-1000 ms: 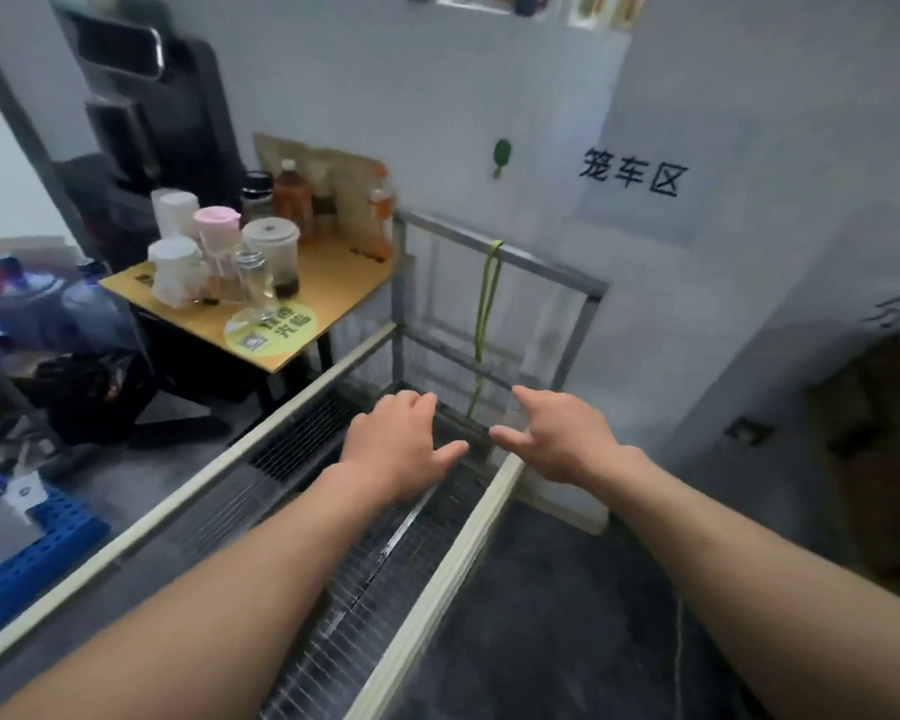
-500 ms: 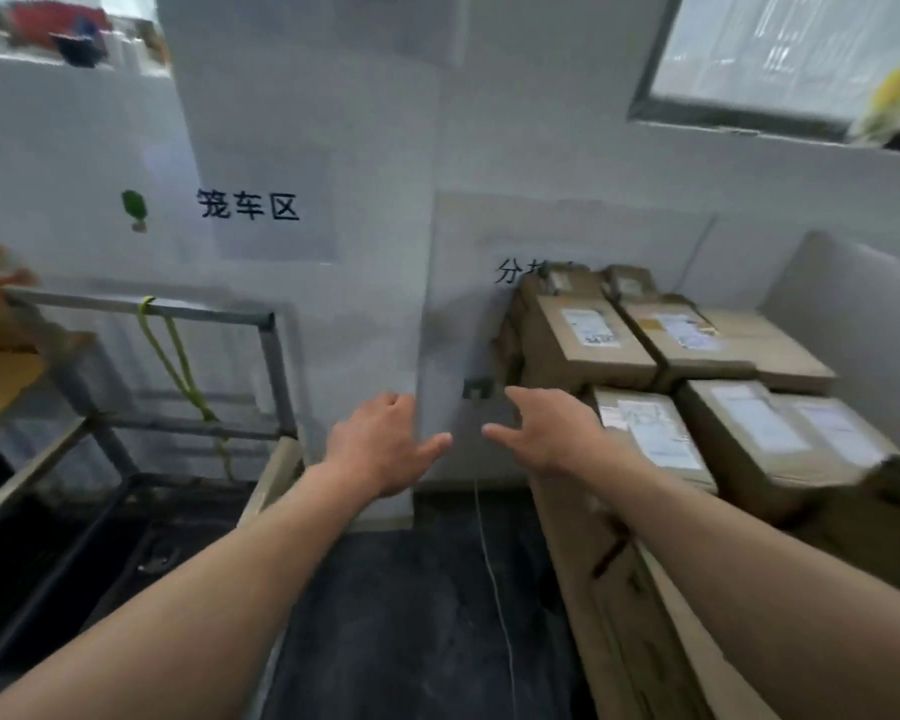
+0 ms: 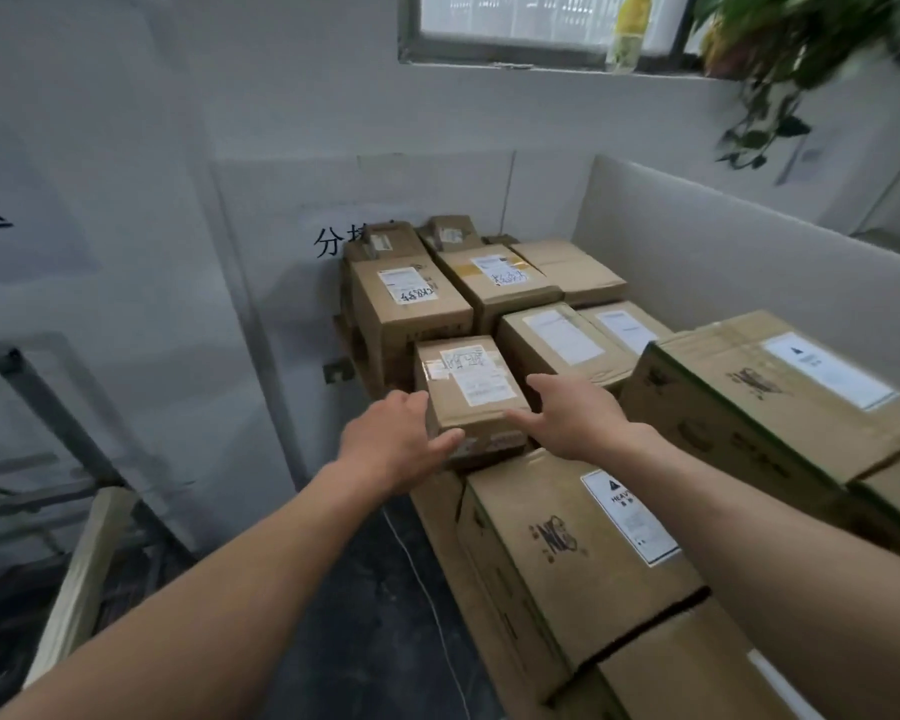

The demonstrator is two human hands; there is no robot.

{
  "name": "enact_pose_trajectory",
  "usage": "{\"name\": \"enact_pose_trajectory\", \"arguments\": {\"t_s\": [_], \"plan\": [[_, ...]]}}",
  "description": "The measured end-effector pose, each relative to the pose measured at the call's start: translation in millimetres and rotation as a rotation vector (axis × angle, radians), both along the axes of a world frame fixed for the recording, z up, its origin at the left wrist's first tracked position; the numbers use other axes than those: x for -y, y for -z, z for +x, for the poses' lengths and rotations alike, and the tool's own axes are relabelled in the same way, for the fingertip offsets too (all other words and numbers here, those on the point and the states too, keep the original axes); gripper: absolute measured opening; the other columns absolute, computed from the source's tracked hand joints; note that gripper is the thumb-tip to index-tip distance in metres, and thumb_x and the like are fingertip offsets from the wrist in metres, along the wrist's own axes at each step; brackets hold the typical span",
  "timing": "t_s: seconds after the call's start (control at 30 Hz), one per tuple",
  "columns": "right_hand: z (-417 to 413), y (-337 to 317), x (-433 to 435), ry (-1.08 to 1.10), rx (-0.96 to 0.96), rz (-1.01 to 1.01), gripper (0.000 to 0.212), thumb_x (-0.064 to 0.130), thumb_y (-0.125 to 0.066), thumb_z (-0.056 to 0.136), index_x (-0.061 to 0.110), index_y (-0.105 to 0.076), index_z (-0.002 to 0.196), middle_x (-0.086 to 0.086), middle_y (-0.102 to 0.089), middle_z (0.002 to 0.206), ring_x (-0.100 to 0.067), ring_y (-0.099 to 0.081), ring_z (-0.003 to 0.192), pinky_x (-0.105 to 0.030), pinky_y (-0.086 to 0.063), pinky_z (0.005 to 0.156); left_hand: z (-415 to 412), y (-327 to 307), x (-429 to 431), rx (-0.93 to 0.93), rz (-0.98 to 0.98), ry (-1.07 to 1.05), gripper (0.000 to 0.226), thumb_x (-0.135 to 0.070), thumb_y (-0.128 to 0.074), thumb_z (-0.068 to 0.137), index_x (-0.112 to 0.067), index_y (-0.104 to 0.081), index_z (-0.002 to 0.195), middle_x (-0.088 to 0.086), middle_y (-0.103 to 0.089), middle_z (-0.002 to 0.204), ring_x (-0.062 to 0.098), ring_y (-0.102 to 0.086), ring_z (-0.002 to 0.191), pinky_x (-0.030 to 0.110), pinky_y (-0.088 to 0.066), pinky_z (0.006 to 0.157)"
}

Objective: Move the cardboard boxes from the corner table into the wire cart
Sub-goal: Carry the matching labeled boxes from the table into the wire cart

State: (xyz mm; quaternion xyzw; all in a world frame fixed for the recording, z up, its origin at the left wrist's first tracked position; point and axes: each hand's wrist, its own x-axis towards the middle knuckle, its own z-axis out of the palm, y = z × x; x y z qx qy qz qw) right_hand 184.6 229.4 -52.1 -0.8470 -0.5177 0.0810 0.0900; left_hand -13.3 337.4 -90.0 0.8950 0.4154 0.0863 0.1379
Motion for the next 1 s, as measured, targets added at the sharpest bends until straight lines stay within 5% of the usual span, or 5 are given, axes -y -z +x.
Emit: {"name": "enact_pose_trajectory", "arguments": {"t_s": [0.17, 0.3, 0.6, 0.77, 1.0], "plan": [[22, 16, 47, 0.150, -0.006, -0.065, 0.056, 0.066, -0.054, 0.091, 0.023, -0.061, 0.126, 0.000, -0.068, 0.123, -0.015, -0.064, 0.093, -0.035, -0.051, 0.074, 19, 14, 32, 0.015, -0.052, 0.067, 0.071, -0.074, -0.047, 0.087, -0.028, -0.048, 0.140, -0.002, -0.057, 0.133, 0.019, -0.060, 0.111, 0.037, -0.054, 0.080], [25, 34, 84, 0.266, -0.022, -0.127, 0.068, 0.064, -0.054, 0.090, 0.019, -0.054, 0.141, -0.002, -0.059, 0.141, -0.024, -0.057, 0.124, -0.037, -0.048, 0.087, 23, 33, 56, 0.018, -0.122, 0.126, 0.070, -0.072, -0.050, 0.087, -0.026, -0.047, 0.139, -0.002, -0.059, 0.128, 0.017, -0.060, 0.105, 0.033, -0.050, 0.071], [44, 81, 121, 0.362, -0.099, -0.246, 0.054, 0.058, -0.058, 0.089, 0.019, -0.060, 0.127, -0.003, -0.064, 0.127, -0.026, -0.060, 0.113, -0.036, -0.048, 0.080, 30, 68, 96, -0.027, -0.227, 0.085, 0.061, -0.075, -0.050, 0.084, -0.029, -0.054, 0.124, -0.010, -0.061, 0.101, 0.011, -0.061, 0.086, 0.037, -0.058, 0.071], [68, 89, 119, 0.324, -0.105, -0.279, 0.035, 0.059, -0.056, 0.085, 0.025, -0.055, 0.090, 0.002, -0.064, 0.097, -0.022, -0.059, 0.087, -0.034, -0.039, 0.060, 43, 75, 106, -0.056, -0.266, 0.016, 0.063, -0.074, -0.055, 0.083, -0.029, -0.052, 0.126, -0.007, -0.062, 0.108, 0.016, -0.061, 0.092, 0.040, -0.057, 0.075], [74, 97, 105, 0.281, -0.075, -0.217, 0.036, 0.055, -0.054, 0.082, 0.027, -0.062, 0.103, -0.001, -0.066, 0.102, -0.026, -0.062, 0.090, -0.035, -0.048, 0.069, 38, 81, 114, 0.017, -0.363, -0.086, 0.057, -0.064, -0.065, 0.085, -0.030, -0.051, 0.128, -0.010, -0.064, 0.114, 0.012, -0.062, 0.098, 0.038, -0.057, 0.082]]}}
